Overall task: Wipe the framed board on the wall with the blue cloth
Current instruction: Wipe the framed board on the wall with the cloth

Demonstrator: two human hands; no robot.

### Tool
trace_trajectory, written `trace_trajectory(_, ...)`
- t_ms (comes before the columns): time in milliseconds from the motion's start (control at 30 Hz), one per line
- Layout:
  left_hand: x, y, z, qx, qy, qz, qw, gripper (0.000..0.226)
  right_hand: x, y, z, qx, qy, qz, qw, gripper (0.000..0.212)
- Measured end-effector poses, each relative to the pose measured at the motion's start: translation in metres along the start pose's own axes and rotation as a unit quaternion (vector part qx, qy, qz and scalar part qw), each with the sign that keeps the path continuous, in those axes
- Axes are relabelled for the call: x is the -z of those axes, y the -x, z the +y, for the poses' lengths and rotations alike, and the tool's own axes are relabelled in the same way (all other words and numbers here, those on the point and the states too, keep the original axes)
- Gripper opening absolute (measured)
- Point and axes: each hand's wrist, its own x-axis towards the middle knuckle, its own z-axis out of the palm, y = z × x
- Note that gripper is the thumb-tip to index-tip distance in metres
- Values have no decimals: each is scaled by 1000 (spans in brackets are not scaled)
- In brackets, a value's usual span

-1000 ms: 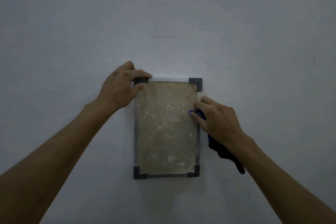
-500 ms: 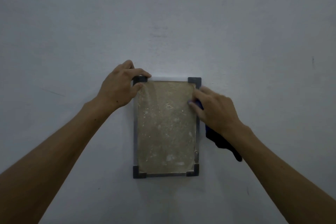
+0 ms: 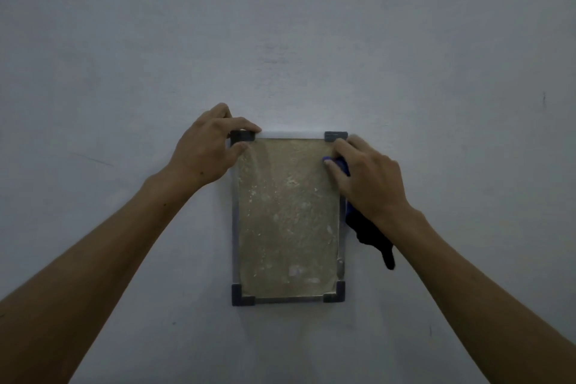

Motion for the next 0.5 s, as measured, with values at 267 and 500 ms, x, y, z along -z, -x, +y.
trace_trajectory(267, -1, 0, 1, 0, 7, 2, 1000, 33, -6, 30, -2, 68, -40, -93, 993, 18)
trace_trajectory(500, 1, 1, 3, 7, 7, -1, 1000, 33, -4, 7, -6, 32, -48, -28, 998, 18)
